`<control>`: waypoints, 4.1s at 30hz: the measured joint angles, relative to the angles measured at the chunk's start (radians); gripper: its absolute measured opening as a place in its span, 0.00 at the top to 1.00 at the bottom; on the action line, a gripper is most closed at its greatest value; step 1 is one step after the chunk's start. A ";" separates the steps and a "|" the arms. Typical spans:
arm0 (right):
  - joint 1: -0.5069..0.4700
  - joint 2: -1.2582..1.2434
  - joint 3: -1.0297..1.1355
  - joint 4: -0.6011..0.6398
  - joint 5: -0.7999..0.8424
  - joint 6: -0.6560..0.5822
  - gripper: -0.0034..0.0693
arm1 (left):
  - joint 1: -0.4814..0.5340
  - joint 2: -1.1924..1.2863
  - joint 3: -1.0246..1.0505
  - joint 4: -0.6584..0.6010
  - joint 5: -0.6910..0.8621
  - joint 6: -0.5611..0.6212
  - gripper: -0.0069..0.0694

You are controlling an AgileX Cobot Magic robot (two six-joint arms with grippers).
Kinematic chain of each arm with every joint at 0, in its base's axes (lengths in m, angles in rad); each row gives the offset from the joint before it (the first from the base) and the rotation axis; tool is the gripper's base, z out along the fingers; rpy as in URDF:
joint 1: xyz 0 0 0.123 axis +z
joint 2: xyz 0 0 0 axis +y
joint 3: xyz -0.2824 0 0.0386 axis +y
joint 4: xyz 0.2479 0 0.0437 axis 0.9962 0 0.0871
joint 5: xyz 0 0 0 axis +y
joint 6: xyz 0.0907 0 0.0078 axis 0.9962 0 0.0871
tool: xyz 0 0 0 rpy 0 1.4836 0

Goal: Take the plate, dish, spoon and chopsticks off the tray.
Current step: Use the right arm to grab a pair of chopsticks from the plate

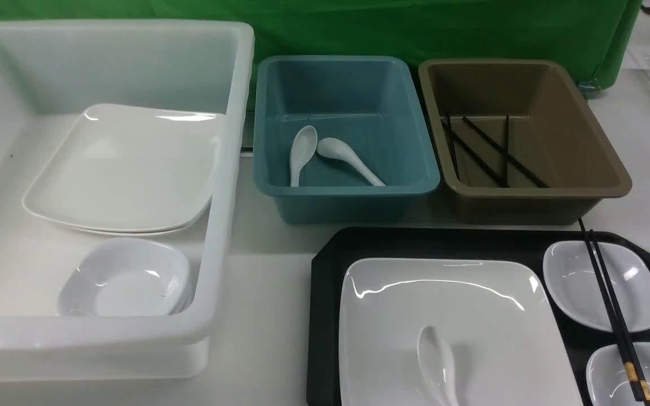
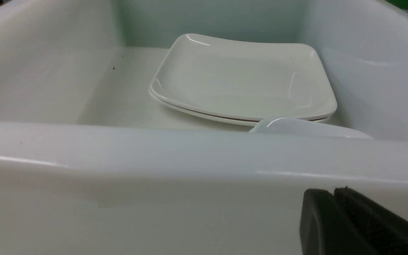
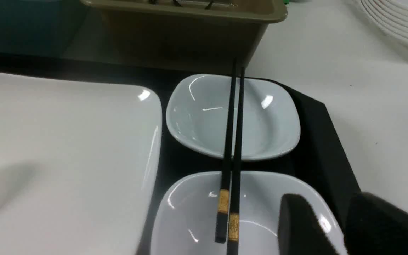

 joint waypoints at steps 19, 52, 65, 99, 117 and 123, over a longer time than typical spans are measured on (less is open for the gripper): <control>0.000 0.000 0.000 0.000 0.000 0.000 0.62 | 0.000 0.000 0.000 -0.281 -0.458 -0.203 0.89; 0.004 0.000 -0.010 0.259 -0.555 0.565 0.64 | 0.000 0.324 -0.613 -0.119 0.095 -0.390 0.89; 0.180 0.560 -0.697 -0.005 0.567 0.348 0.92 | 0.000 0.902 -0.773 -0.270 0.503 -0.001 0.90; 0.060 1.858 -1.220 0.021 0.565 0.181 0.28 | -0.594 1.126 -0.815 -0.066 0.624 -0.233 0.91; 0.060 1.885 -1.220 0.022 0.586 0.218 0.79 | -0.594 1.126 -0.815 -0.067 0.628 -0.214 0.91; 0.060 1.804 -1.220 0.047 0.639 0.199 0.79 | -0.594 1.126 -0.815 -0.067 0.629 -0.214 0.91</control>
